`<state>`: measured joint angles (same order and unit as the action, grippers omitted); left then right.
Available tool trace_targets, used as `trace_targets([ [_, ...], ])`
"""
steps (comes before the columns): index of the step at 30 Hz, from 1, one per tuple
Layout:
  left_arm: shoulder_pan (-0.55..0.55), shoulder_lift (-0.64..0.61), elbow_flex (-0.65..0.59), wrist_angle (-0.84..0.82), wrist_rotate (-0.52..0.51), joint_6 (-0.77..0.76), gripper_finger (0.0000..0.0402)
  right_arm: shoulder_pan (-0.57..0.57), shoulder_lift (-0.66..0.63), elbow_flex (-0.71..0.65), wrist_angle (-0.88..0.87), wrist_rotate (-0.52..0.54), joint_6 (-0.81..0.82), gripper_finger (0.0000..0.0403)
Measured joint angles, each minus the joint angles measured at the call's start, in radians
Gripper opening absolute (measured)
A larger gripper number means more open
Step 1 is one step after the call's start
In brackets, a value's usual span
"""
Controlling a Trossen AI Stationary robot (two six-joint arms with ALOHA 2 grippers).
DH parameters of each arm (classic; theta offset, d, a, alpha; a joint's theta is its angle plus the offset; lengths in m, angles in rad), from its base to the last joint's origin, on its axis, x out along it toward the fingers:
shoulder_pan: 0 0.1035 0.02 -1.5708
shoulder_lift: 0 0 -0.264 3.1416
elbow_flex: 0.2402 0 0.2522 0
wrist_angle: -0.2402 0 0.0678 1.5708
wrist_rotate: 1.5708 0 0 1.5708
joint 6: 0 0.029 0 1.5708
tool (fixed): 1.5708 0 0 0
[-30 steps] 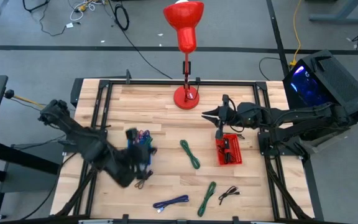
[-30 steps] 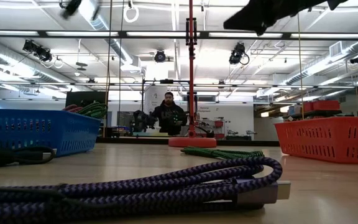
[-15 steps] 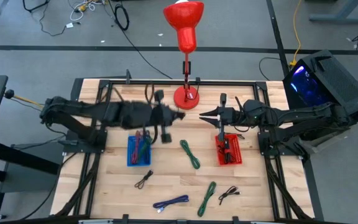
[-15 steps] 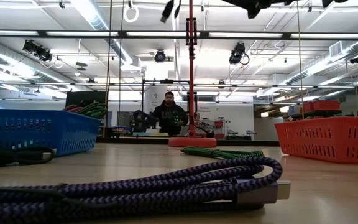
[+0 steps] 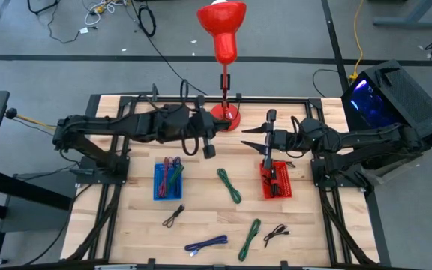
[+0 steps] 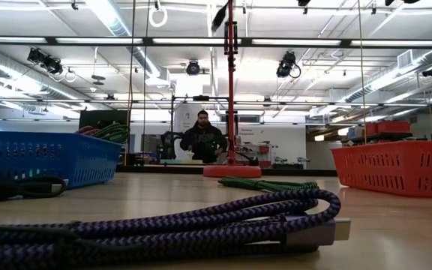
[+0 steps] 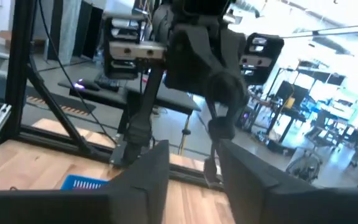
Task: Pick & Place USB Port
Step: Put the black charger cable into the red bin
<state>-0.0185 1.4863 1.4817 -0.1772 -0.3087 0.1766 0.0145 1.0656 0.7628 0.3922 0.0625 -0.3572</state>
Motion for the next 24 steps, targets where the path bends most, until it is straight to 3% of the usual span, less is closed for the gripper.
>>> trace_targets([
  [10, -0.001, 0.035, 0.001, 0.109, 0.095, 0.020, 0.0002, -0.006, 0.014, 0.000, 0.054, 0.034, 0.001, 0.0209],
  [21, 0.002, 0.083, 0.000, 0.187, 0.165, 0.055, 0.0002, -0.006, 0.093, 0.000, 0.189, 0.029, 0.008, 0.0212],
  [24, 0.005, 0.100, 0.001, 0.228, 0.196, 0.056, 0.0003, -0.006, 0.115, 0.000, 0.217, 0.055, 0.000, 0.0197],
])
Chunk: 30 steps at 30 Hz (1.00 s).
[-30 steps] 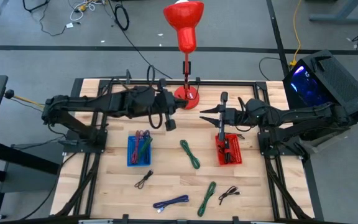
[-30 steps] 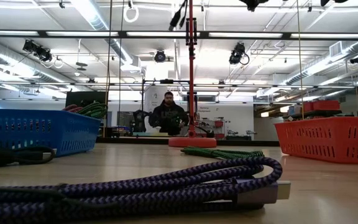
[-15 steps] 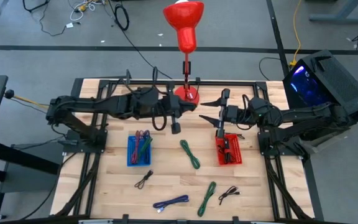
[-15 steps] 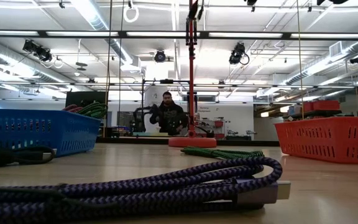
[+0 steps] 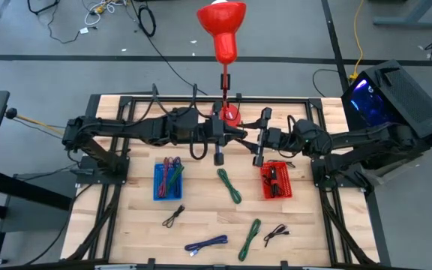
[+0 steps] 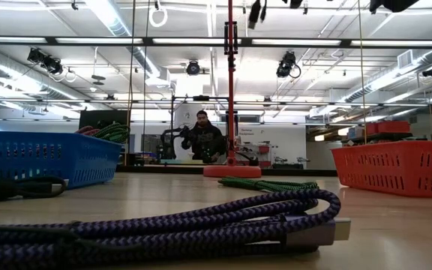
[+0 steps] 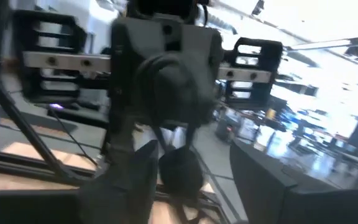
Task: Pick & Place USB Port
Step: Put the black charger cable into the red bin
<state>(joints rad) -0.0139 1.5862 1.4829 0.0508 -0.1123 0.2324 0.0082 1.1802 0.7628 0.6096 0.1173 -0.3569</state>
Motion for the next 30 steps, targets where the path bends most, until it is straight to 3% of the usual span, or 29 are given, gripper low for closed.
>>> trace_targets([
  [2, 0.000, 0.002, -0.001, -0.003, 0.001, 0.003, 0.0004, 0.001, 0.005, 0.000, -0.007, 0.041, -0.018, 0.0165],
  [6, 0.003, 0.001, -0.001, -0.004, -0.013, 0.002, 0.0003, 0.001, 0.004, 0.000, -0.023, 0.096, -0.027, 0.0039],
  [7, 0.003, -0.001, -0.001, -0.006, -0.017, 0.000, 0.0003, 0.001, 0.003, 0.000, -0.024, 0.094, -0.030, 0.0025],
  [21, 0.004, -0.013, -0.001, -0.040, -0.068, 0.007, 0.0084, -0.001, -0.111, 0.001, -0.165, 0.181, 0.004, 0.0022],
  [25, 0.005, -0.044, 0.000, -0.112, -0.149, 0.019, 0.0114, 0.003, -0.161, 0.001, -0.352, 0.196, 0.092, 0.0021],
  [30, 0.005, -0.087, 0.000, -0.244, -0.230, 0.011, 0.0135, 0.053, -0.207, 0.001, -0.574, 0.291, 0.210, 0.0021],
])
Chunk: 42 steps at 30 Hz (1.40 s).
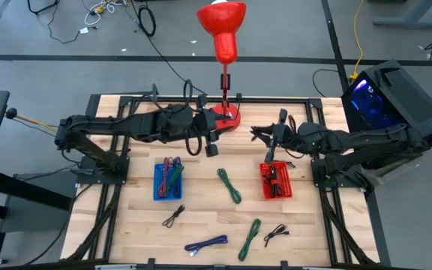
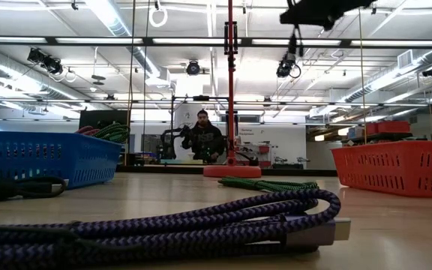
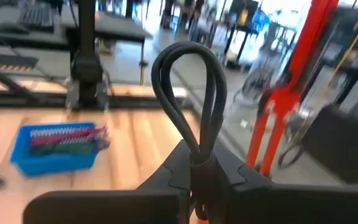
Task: Pick & Place USB Port
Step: Put the black charger cable into the red bin
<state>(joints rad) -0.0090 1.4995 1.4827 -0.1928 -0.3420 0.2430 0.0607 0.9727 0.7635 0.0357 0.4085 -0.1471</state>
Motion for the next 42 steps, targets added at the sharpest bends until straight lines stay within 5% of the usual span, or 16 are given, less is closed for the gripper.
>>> trace_targets([
  [14, 0.000, -0.107, 0.001, -0.348, -0.024, -0.095, 0.0120, 0.315, -0.077, -0.009, -0.611, 0.146, 0.661, 0.0021],
  [28, 0.000, -0.128, 0.000, -0.420, -0.024, -0.101, 0.0119, 0.567, -0.076, -0.245, -0.591, 0.351, 1.324, 0.0020],
  [42, -0.001, -0.127, 0.000, -0.434, -0.016, -0.101, 0.0119, 0.574, -0.076, -0.296, -0.563, 0.306, 1.472, 0.0020],
])
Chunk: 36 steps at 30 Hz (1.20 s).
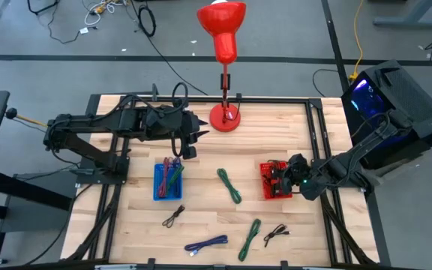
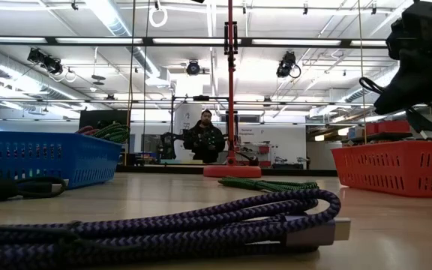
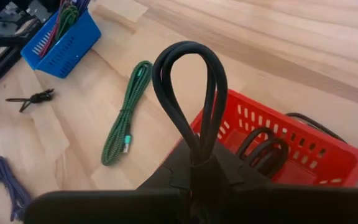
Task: Pick & Place USB Port
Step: Put the black charger cable into the red bin
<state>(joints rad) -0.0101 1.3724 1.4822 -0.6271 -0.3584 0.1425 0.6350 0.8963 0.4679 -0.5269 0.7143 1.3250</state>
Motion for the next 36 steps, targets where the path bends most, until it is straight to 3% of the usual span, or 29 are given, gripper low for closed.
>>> trace_targets([
  [6, 0.000, 0.000, 0.000, -0.016, 0.000, 0.000, 0.0119, 0.000, 0.012, 0.000, -0.011, -0.024, 0.023, 0.0023],
  [15, 0.000, 0.000, 0.000, -0.031, 0.000, 0.000, 0.0119, 0.000, 0.080, 0.000, -0.005, -0.052, 0.010, 0.0076],
  [22, 0.000, 0.001, 0.000, -0.030, 0.000, -0.001, 0.0119, 0.000, 0.092, 0.000, 0.030, 0.040, -0.059, 0.0102],
  [31, 0.000, 0.001, 0.000, -0.031, 0.000, -0.001, 0.0119, 0.000, 0.092, 0.000, 0.045, 0.011, -0.081, 0.0155],
  [36, 0.000, 0.001, 0.000, -0.031, 0.000, -0.001, 0.0119, 0.000, 0.092, 0.000, 0.042, 0.048, -0.095, 0.0185],
])
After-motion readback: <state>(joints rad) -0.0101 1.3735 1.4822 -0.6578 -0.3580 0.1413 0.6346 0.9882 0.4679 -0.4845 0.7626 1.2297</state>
